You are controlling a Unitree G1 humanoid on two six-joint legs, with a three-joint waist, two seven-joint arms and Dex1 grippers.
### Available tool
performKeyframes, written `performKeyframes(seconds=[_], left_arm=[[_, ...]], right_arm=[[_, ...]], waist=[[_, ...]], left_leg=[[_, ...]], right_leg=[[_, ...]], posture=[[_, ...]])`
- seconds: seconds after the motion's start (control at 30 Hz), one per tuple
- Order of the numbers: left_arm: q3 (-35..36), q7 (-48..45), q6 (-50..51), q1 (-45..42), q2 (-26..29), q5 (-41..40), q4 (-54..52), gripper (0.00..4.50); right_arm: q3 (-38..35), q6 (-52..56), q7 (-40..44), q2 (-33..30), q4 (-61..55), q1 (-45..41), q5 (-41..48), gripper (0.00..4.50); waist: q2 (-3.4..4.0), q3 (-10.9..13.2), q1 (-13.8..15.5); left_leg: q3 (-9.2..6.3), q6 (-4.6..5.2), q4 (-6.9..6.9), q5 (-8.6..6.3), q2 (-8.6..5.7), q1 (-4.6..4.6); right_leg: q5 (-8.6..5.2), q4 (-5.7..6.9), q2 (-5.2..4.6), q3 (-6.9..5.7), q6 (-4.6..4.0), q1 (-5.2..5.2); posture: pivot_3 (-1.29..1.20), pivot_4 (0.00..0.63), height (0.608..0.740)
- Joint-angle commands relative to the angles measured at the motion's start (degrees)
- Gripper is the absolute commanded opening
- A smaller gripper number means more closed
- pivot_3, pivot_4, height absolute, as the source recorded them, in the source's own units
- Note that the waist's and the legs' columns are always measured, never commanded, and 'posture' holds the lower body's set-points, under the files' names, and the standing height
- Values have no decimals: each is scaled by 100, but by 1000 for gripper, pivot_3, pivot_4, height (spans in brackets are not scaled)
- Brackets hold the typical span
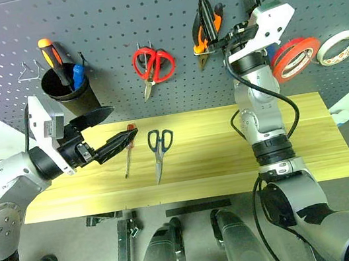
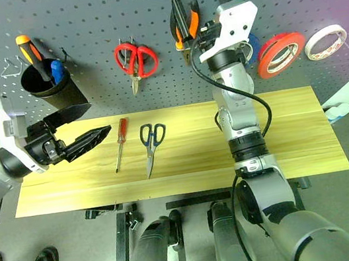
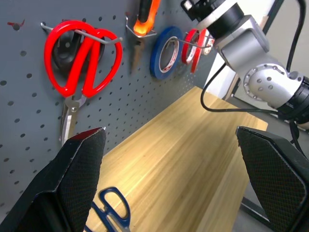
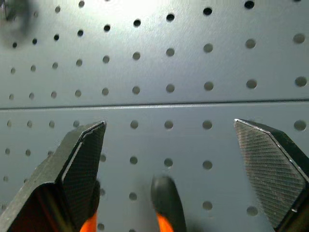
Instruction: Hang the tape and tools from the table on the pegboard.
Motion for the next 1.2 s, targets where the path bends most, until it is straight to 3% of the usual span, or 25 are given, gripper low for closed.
performKeyframes(seconds=[0.03,0.33,0.47,0.67,0.9,1.2], left_arm=[[-24,-33,-157,-103,-55,45,-16,4500],[-341,-104,-507,-233,-414,386,273,4500],[-680,-233,-813,-428,-718,690,561,4500],[-1044,-433,-1263,-658,-1070,1187,1158,4500],[-1395,-571,-1651,-760,-1405,1705,1698,4500],[-1857,-134,-1206,-719,-1626,2252,2111,4500]], right_arm=[[-158,430,63,-191,-852,147,343,4460],[-593,2428,52,-950,-2807,647,1444,4460],[-1042,3965,347,-1372,-3433,1175,3136,4460],[-1564,4925,1362,-2276,-3836,2284,4326,4460],[-1703,4923,2817,-3336,-3674,3693,3919,4460],[-1857,5921,3631,-3954,-3525,4061,4629,4460]], waist=[[0,3,5],[1,12,7],[-2,9,-2],[-2,9,-3],[-8,3,-45],[-11,3,-80]], left_leg=[[0,-1,-1,0,0,0],[0,23,-2,-14,1,-2],[1,26,0,-15,2,-2],[4,38,4,-22,3,-5],[8,42,10,-24,5,-7],[10,54,43,-32,13,-8]], right_leg=[[0,0,0,0,0,0],[0,-6,-3,-2,0,0],[0,-8,-3,-2,0,3],[1,-16,-7,-3,1,8],[2,-19,-6,-6,4,11],[2,-9,-6,-7,5,23]], posture=[[34,312,718],[-15,300,718],[-58,282,718],[-105,258,718],[-146,242,718],[-174,274,718]])
